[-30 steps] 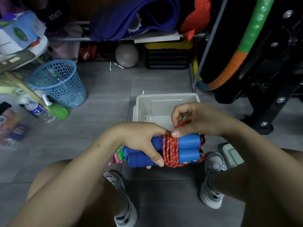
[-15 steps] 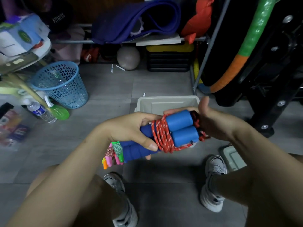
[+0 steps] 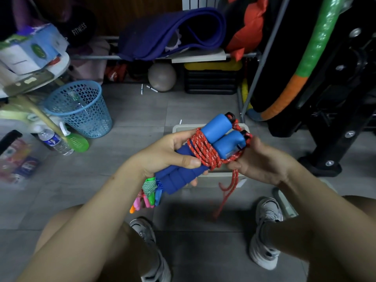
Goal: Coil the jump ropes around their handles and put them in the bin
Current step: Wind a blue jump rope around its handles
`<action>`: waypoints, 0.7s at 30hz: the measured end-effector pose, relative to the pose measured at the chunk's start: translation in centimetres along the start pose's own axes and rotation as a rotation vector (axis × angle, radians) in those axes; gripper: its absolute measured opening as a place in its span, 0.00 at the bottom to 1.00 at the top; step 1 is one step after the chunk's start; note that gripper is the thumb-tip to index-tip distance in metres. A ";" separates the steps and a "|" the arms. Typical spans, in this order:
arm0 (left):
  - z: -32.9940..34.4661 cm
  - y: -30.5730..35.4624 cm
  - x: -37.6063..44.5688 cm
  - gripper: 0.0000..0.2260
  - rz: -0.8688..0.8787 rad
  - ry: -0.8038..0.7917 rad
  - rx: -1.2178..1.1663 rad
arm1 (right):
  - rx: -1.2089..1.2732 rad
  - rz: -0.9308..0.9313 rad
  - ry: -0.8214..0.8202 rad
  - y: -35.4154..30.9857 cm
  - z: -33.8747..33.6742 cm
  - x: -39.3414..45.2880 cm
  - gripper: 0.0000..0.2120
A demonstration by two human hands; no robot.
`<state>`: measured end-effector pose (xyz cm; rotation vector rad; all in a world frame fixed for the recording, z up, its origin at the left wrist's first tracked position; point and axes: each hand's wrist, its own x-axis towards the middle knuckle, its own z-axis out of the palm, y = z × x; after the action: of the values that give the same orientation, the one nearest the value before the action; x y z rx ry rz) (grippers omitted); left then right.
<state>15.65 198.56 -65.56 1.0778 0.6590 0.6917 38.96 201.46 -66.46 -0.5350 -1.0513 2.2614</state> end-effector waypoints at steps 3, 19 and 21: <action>0.3 0.1 0.2 0.29 0.020 0.067 -0.003 | 0.000 -0.054 0.038 0.5 0.0 -0.2 0.24; 1.5 -0.3 1.4 0.11 -0.011 0.409 0.069 | -0.536 -0.123 0.495 2.8 2.3 1.3 0.19; 1.5 -0.3 1.5 0.12 -0.011 0.427 0.092 | -0.641 -0.092 0.589 2.9 2.6 1.3 0.21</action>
<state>17.75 198.79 -65.52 1.0170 1.0698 0.8994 35.51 199.34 -67.31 -1.2853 -1.4134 1.4900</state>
